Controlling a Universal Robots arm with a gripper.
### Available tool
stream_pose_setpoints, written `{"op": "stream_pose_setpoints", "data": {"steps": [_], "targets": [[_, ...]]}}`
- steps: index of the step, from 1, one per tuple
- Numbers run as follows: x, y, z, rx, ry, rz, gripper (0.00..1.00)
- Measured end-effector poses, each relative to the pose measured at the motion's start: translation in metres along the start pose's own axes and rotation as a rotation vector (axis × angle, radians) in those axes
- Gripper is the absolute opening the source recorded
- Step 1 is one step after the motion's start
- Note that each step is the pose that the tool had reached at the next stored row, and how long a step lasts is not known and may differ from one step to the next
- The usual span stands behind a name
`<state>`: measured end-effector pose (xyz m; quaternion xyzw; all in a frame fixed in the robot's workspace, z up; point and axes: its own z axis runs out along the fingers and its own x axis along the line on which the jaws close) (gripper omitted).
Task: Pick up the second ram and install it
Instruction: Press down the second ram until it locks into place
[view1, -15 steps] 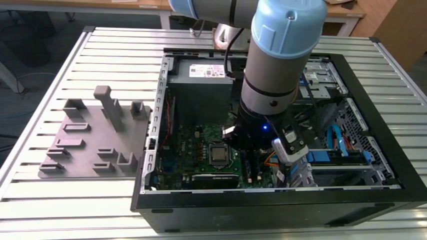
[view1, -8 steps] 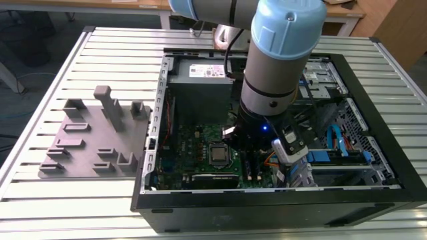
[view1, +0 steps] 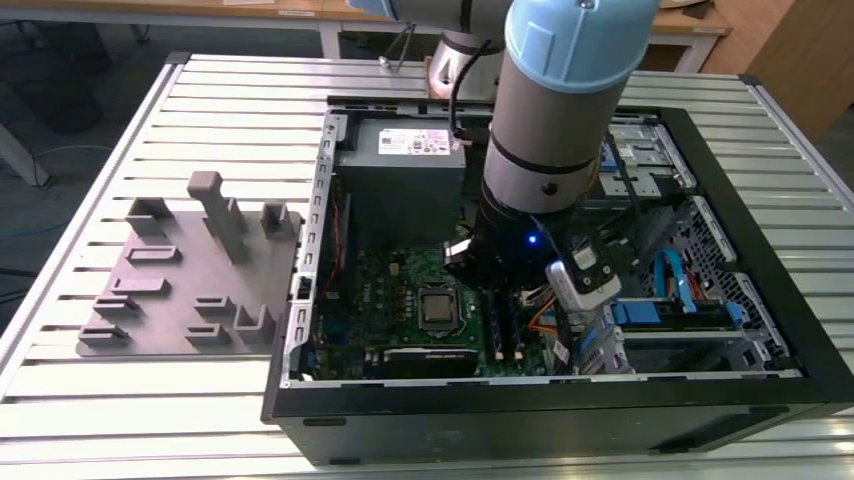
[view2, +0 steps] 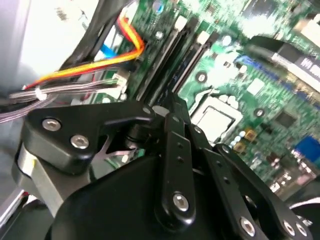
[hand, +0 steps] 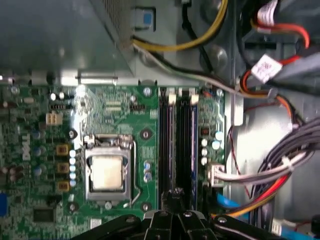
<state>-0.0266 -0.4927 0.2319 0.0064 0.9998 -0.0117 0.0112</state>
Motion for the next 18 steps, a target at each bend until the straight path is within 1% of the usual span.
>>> {"op": "stream_pose_setpoints", "data": {"steps": [3,5,7,10,12,18], "targets": [[0.0001,0.0093,-0.0011,0.0002,0.0,0.0,0.07],[0.0,0.0115,-0.0033,0.0003,0.0001,0.0,0.07],[-0.0001,0.0118,-0.0091,0.0004,0.0001,0.0,0.07],[-0.0003,0.0115,-0.0201,0.0002,0.0,0.0,0.07],[-0.0004,0.0115,-0.0241,0.0003,0.0001,0.0,0.07],[-0.0004,0.0114,-0.0245,0.0001,0.0,0.0,0.07]]}}
